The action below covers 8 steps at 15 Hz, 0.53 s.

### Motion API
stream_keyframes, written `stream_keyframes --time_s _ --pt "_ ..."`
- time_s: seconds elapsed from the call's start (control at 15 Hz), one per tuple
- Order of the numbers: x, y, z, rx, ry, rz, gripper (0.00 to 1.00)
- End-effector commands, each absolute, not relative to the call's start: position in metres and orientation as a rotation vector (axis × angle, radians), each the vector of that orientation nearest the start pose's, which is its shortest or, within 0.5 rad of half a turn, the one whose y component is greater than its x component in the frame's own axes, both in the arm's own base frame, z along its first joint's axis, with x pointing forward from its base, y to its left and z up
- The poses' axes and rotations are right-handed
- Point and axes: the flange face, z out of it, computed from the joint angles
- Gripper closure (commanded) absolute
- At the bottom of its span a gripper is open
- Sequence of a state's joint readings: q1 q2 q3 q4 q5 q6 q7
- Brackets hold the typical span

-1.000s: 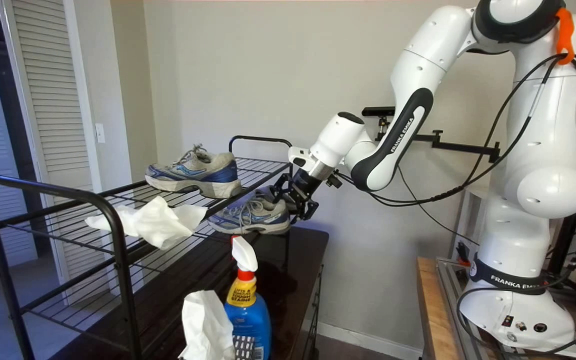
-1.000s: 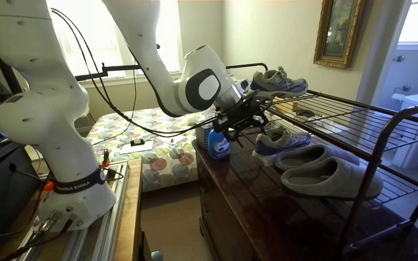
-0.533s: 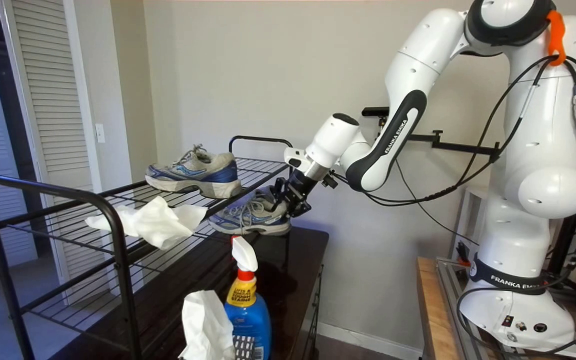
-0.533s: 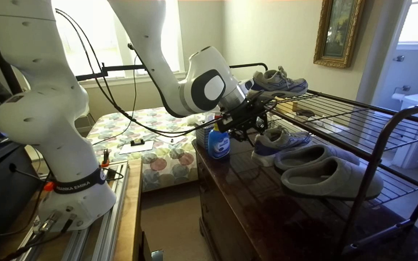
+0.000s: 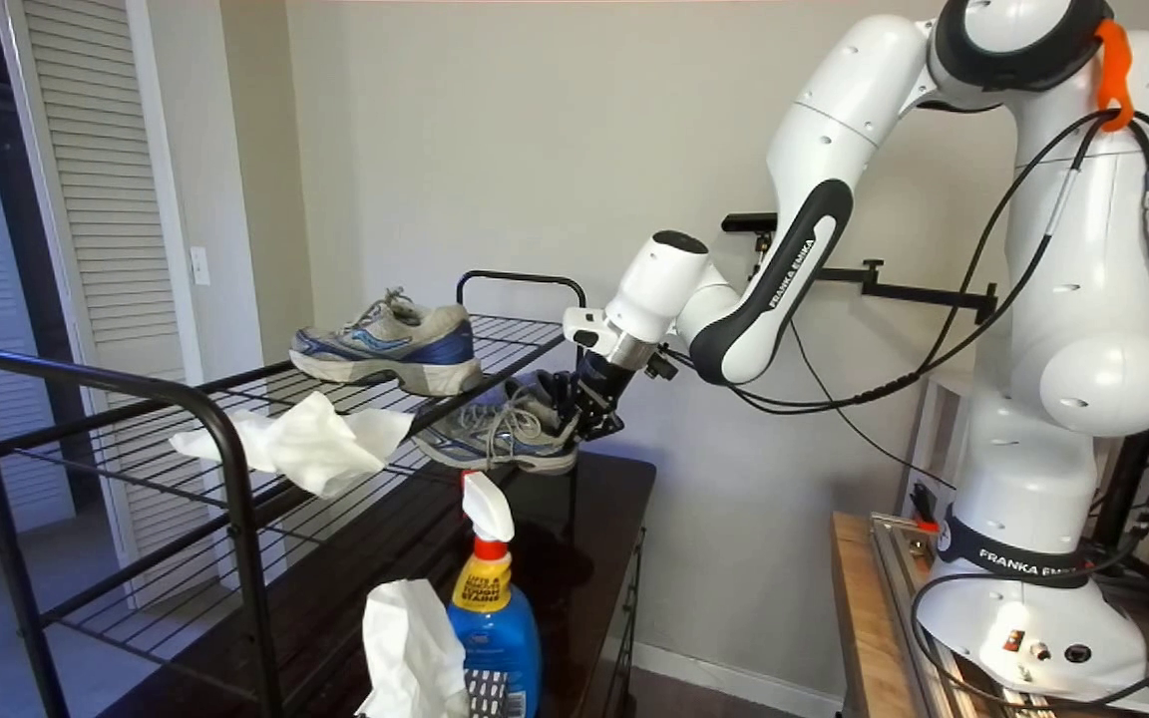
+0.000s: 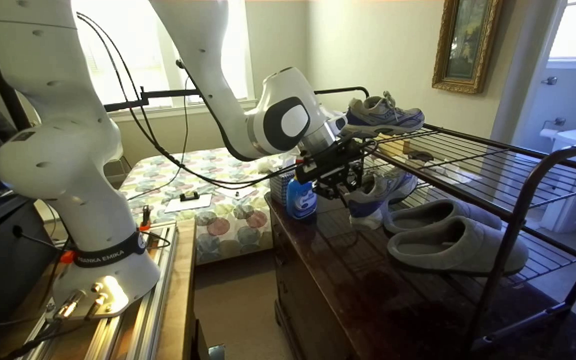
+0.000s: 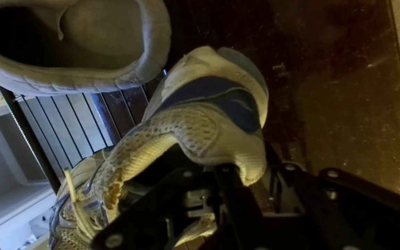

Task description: Get the sneaker that's on the second shelf and place it on the top shelf

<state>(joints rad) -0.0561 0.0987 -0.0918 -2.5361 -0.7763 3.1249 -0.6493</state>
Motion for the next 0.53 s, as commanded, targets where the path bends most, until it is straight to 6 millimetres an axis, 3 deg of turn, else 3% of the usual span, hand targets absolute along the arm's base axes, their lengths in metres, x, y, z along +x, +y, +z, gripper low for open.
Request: stream_keyframes --time_s 0.0,0.2,0.47 --pt "0.460 0.008 0.280 -2.739 -2.079 -0.551 0.95" --pt "0.434 0.020 0.290 -2.726 -2.104 -0.538 0.95" --pt "0.380 0.021 0.294 -2.741 -2.093 -0.428 0.95"
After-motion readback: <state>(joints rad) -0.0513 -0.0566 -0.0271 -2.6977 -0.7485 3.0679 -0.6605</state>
